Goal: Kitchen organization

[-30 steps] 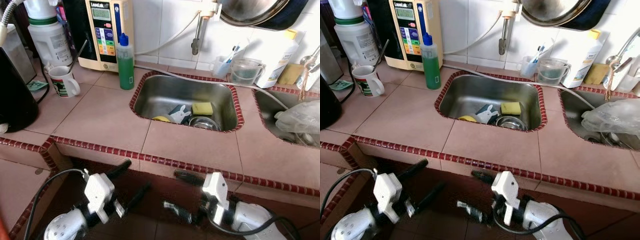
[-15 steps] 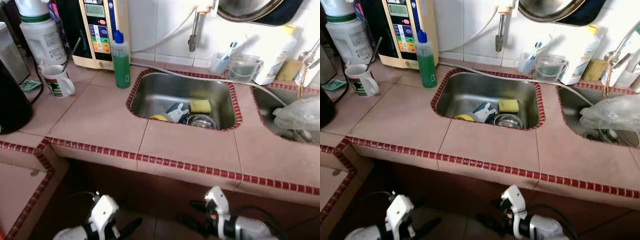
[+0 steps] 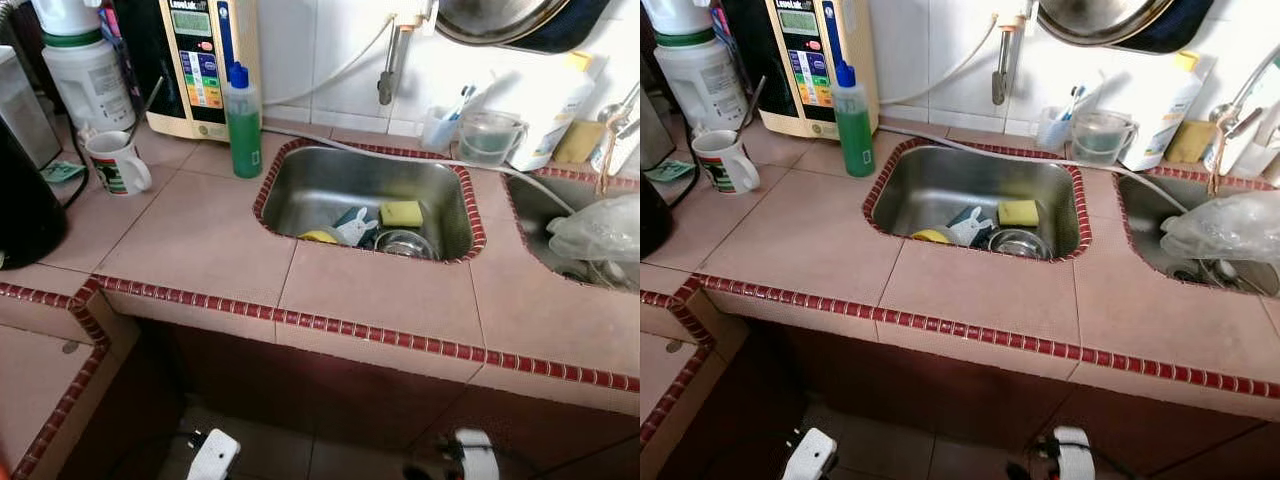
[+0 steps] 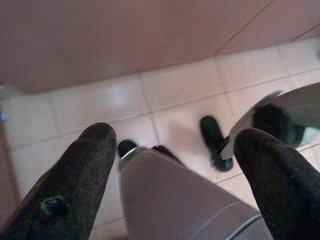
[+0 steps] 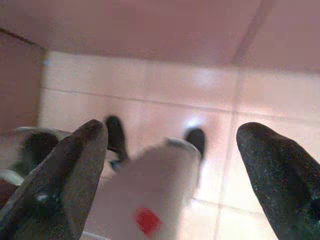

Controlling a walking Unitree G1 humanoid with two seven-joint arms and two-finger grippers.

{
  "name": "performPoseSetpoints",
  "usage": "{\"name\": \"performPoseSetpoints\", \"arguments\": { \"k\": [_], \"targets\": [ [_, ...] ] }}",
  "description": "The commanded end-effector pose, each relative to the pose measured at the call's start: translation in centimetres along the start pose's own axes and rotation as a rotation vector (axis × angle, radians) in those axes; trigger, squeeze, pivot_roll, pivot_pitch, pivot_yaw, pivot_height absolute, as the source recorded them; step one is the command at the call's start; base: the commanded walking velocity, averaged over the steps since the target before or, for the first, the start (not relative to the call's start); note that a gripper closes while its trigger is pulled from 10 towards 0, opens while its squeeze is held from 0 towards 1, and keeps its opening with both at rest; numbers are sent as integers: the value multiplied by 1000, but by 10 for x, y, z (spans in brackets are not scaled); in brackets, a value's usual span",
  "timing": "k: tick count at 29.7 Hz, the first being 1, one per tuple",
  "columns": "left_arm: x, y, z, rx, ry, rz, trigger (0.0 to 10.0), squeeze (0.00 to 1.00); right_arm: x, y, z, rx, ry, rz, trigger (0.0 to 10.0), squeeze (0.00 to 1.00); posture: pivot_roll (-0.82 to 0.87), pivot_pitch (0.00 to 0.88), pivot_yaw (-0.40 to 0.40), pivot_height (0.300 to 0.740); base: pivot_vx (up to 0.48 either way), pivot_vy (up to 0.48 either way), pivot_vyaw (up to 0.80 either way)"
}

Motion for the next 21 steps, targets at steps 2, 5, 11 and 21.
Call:
{"name": "performPoseSetpoints", "arguments": {
  "k": [2, 5, 11, 21],
  "targets": [
    [-18, -2, 0, 57, -112, 2, 10000, 0, -2, 16, -3, -104, 18, -15, 10000, 0, -31, 2, -22, 740, 0, 0, 0],
    [-24, -3, 2, 100, -200, 174, 10000, 0, -4, 25, -4, -195, 22, -89, 10000, 0, -41, 0, -14, 740, 0, 0, 0],
    [-12, 2, 10, 147, -164, 93, 10000, 0, -14, 12, 1, -211, 0, -260, 10000, 0, -45, 0, 3, 740, 0, 0, 0],
    [3, 8, 18, 183, -120, -15, 10000, 0, -23, -3, 6, -193, -10, -252, 10000, 0, -52, 0, 2, 740, 0, 0, 0]
  ]
}}
Point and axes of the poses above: a point about 5 cm out from each wrist's last joint towards the gripper, its own z axis pointing out of the wrist towards the gripper, its own x axis along the axis of the wrist's last joint, y = z × x, the point moved 6 cm from there along z, pointing out of the wrist towards the gripper, and after that the axes turned 12 degrees about z, right-handed, at the moved point
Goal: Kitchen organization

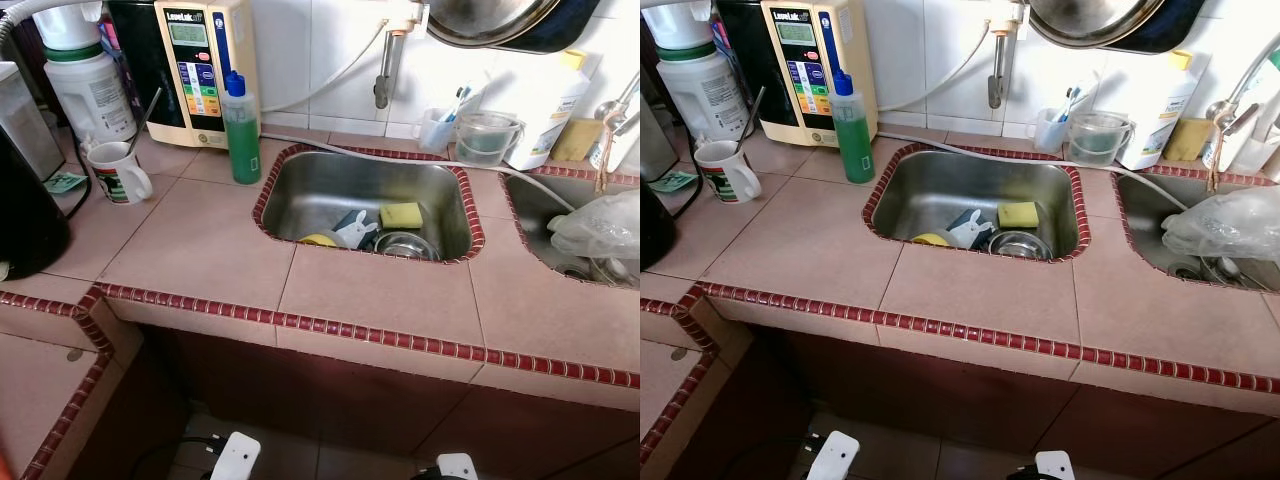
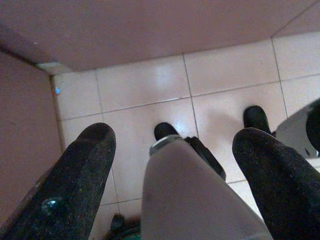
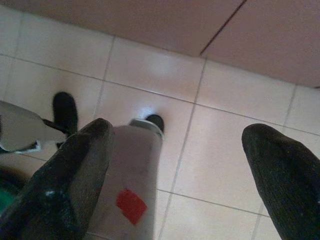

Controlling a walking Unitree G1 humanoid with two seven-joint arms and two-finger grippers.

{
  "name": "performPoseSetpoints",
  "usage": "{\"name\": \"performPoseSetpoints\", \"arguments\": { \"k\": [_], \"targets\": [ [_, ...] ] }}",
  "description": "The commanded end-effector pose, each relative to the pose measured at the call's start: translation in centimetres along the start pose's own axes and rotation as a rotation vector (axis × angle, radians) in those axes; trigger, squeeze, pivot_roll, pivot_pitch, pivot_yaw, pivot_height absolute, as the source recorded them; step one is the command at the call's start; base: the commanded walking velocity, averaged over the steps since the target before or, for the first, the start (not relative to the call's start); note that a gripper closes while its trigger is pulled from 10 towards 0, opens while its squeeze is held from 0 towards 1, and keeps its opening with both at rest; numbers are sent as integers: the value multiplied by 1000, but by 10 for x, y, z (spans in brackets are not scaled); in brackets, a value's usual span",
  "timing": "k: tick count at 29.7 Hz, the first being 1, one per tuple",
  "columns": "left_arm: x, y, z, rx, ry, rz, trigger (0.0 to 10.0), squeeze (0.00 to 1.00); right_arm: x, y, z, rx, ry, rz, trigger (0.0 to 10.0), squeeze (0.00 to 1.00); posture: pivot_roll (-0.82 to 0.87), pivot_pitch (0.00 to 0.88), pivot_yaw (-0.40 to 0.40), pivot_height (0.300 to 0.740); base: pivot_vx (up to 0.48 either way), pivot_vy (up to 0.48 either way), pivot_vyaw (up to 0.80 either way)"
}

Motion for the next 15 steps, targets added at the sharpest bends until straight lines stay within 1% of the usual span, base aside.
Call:
{"name": "performPoseSetpoints", "arguments": {
  "k": [1, 4, 7, 10, 15],
  "targets": [
    [-1, 0, 0, 1, -11, -4, 10000, 0, -1, 0, 0, -3, -7, -11, 10000, 0, -52, 0, 0, 740, 0, 0, 0],
    [-1, 2, 1, -16, -21, 35, 10000, 0, -5, 1, 0, -9, -23, -12, 10000, 0, -57, 0, 3, 740, 0, 0, 0],
    [-1, 3, 1, -20, -20, 33, 10000, 0, -7, 1, -1, -10, -33, -14, 10000, 0, -63, 0, 11, 740, 0, 0, 0],
    [-3, 5, 0, -33, -21, 17, 10000, 0, -9, 3, -1, -12, -42, -24, 10000, 0, -67, 0, 14, 740, 0, -469, 0],
    [-6, 10, 0, -47, -37, 46, 10000, 0, -15, 10, -3, -31, -62, -51, 10000, 0, -80, 0, 16, 740, 0, -480, 0]
  ]
}}
Point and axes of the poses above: a point about 5 cm out from each wrist's last joint towards the gripper, its own z axis pointing out of the wrist towards the gripper, its own x axis along the axis of the wrist's last joint, y = z × x, the point moved 6 cm from there along z, pointing out of the wrist towards the gripper, and after that the axes turned 12 degrees about z, right-handed, at the moved point
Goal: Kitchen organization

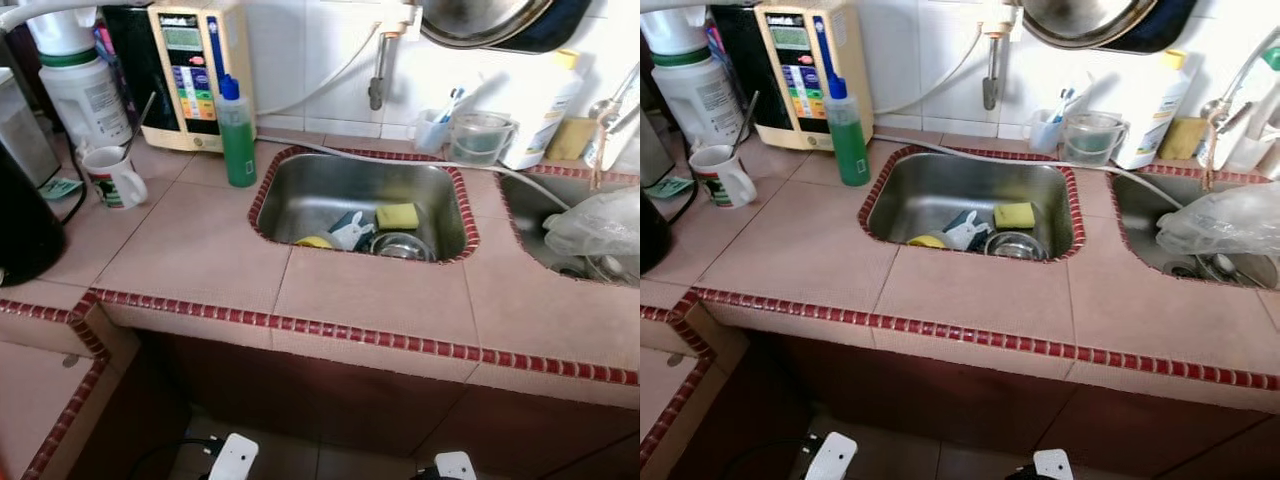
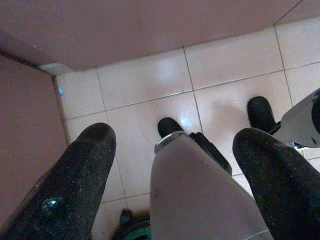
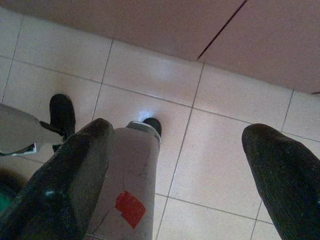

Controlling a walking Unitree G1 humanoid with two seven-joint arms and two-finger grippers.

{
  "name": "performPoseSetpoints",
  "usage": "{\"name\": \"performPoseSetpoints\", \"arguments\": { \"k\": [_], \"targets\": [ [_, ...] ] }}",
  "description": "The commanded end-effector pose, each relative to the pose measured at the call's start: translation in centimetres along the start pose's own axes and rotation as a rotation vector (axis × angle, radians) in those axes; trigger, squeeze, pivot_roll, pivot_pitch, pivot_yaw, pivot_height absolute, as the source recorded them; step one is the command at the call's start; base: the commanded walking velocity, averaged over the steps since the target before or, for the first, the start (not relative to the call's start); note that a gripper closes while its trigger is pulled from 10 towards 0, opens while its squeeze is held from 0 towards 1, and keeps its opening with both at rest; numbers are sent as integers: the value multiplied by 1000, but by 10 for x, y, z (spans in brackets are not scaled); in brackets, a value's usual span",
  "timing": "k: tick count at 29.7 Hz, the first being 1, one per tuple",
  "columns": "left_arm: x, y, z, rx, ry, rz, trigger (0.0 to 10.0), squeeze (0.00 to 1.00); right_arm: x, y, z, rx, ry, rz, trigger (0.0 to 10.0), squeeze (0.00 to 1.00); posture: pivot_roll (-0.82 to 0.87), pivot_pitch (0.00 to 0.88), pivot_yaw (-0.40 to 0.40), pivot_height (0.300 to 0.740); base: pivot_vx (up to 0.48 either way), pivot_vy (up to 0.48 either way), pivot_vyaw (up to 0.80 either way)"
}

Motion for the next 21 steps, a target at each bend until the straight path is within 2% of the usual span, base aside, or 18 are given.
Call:
{"name": "performPoseSetpoints", "arguments": {
  "k": [1, 21],
  "targets": [
    [1, 7, 1, -26, -5, 30, 10000, 0, -17, 13, -4, -35, -56, -17, 10000, 0, -89, 0, 19, 740, 0, 0, 0],
    [-14, 6, -2, -26, -60, 80, 10000, 0, -15, 19, -4, -44, -57, -10, 10000, 0, -114, 0, 33, 740, 0, -24, 0]
  ]
}}
Point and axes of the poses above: a point about 5 cm out from each wrist's last joint towards the gripper, its own z axis pointing out of the wrist towards the gripper, its own x axis along the axis of the wrist's last joint, y = z × x, the point moved 6 cm from there along z, pointing out of the wrist towards the gripper, and after that the axes turned 12 degrees about z, right-handed, at the moved point
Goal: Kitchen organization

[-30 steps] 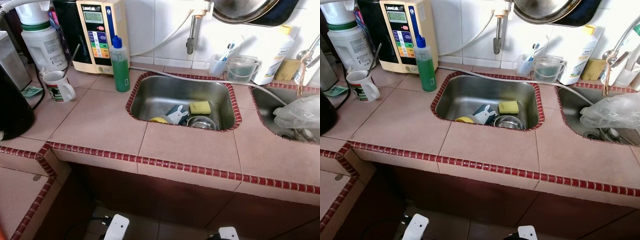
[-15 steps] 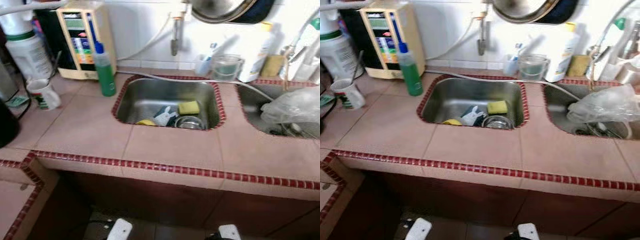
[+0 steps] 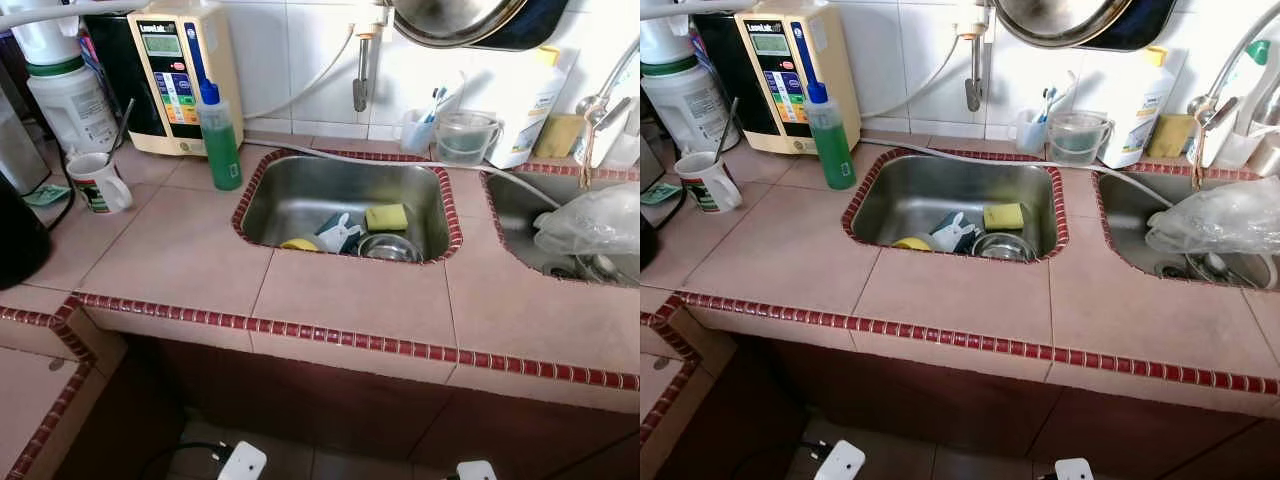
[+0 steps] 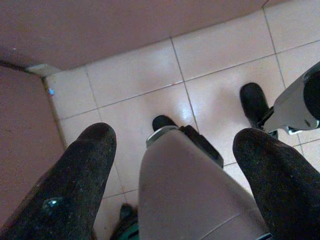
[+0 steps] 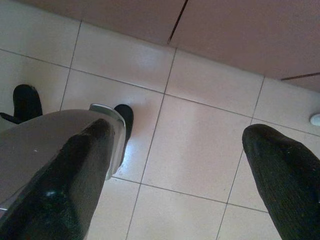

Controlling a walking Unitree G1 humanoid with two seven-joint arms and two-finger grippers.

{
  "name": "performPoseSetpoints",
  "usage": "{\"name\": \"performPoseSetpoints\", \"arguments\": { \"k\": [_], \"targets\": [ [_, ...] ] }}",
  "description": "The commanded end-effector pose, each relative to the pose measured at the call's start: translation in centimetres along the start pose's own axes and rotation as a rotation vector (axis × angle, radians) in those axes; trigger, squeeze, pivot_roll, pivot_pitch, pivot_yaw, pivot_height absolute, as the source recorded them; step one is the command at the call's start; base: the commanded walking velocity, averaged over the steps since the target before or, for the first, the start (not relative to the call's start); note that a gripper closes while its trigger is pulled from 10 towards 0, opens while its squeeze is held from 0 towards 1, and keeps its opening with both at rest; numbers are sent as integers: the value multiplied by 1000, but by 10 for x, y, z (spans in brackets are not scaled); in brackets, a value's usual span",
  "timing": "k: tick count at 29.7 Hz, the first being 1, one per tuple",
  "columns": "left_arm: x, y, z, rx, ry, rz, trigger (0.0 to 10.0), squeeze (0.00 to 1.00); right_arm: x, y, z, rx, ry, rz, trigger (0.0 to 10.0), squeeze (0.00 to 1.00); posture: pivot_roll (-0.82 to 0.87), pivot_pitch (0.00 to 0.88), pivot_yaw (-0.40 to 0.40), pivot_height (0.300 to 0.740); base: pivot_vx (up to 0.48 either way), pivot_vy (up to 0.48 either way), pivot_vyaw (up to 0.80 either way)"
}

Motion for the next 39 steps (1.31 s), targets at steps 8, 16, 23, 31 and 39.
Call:
{"name": "performPoseSetpoints", "arguments": {
  "k": [8, 16, 23, 31, 39],
  "targets": [
    [-13, 0, -2, 5, -38, 5, 10000, 0, -7, -8, 0, 21, -30, 7, 10000, 0, -108, 0, 30, 740, 0, -360, 0],
    [-17, 0, -3, 9, -50, 1, 10000, 0, -7, -8, 0, 19, -32, 9, 10000, 0, -107, 0, 32, 740, 0, -480, 0],
    [-20, 1, -3, 9, -57, 0, 10000, 0, -8, -7, 0, 19, -30, 16, 10000, 0, -108, 0, 32, 740, 0, -480, 0],
    [-22, -2, -4, 14, -59, -9, 10000, 0, -5, 2, -1, 7, -27, 25, 10000, 0, -104, 0, 29, 740, 0, -480, 0],
    [-20, -4, -4, 19, -54, -18, 10000, 0, -8, -3, 0, 9, -33, 42, 10000, 0, -103, 0, 22, 740, 0, -480, -473]
  ]
}}
Point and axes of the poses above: a point about 5 cm out from each wrist's last joint towards the gripper, its own z axis pointing out of the wrist towards the gripper, its own x axis along the axis of the wrist's last joint, y = z × x, the point moved 6 cm from there along z, pointing out of the wrist towards the gripper, and after that the axes turned 12 degrees about z, right-handed, at the moved point
